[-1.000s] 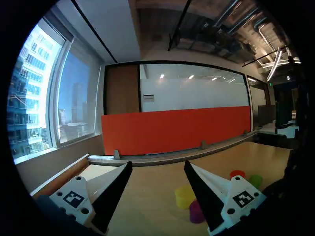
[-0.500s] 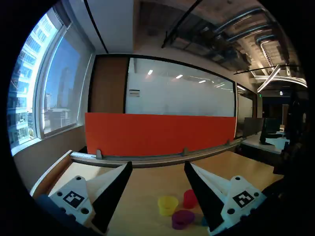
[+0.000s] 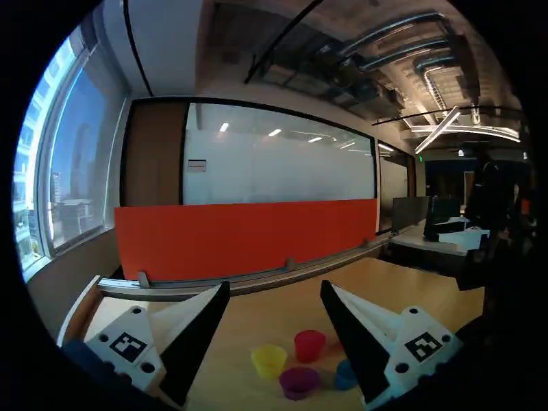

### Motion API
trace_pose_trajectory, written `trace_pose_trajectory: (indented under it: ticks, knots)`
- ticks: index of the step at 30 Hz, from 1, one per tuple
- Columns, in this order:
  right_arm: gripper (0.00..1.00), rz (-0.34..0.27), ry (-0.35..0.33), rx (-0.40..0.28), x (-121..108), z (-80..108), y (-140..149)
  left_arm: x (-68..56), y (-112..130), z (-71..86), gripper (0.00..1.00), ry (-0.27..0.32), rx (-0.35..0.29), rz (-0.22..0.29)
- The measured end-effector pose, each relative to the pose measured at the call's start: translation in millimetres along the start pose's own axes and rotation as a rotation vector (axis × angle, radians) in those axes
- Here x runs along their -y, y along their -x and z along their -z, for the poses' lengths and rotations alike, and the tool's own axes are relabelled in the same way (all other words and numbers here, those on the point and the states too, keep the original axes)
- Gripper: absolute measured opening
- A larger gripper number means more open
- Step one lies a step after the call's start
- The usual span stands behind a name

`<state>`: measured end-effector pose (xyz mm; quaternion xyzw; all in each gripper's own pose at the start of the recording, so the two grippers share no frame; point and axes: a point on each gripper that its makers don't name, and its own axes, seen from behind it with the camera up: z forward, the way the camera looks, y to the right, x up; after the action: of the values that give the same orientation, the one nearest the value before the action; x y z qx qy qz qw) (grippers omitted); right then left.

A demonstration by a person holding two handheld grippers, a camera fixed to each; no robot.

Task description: Pour water

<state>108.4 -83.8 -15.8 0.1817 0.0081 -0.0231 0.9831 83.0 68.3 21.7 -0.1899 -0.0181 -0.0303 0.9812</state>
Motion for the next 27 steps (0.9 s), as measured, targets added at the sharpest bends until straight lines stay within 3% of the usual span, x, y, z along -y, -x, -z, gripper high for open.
trace_pose_trajectory:
  ticks: [6, 9, 27]
  knots:
    - [1.0, -0.018, -0.111, -0.006, 19.8, -0.8, -6.8, -32.0, 4.2, 2.6, 0.98, 0.132, 0.021, -0.019]
    - [1.0, -0.029, -0.132, 0.005, 22.1, -1.0, -5.0, -39.6, 8.4, 4.4, 0.98, 0.165, 0.038, -0.031]
    - [1.0, 0.082, -0.223, 0.183, 42.1, 1.0, 49.7, -64.9, 51.6, 7.3, 0.98, 0.296, 0.176, -0.075]
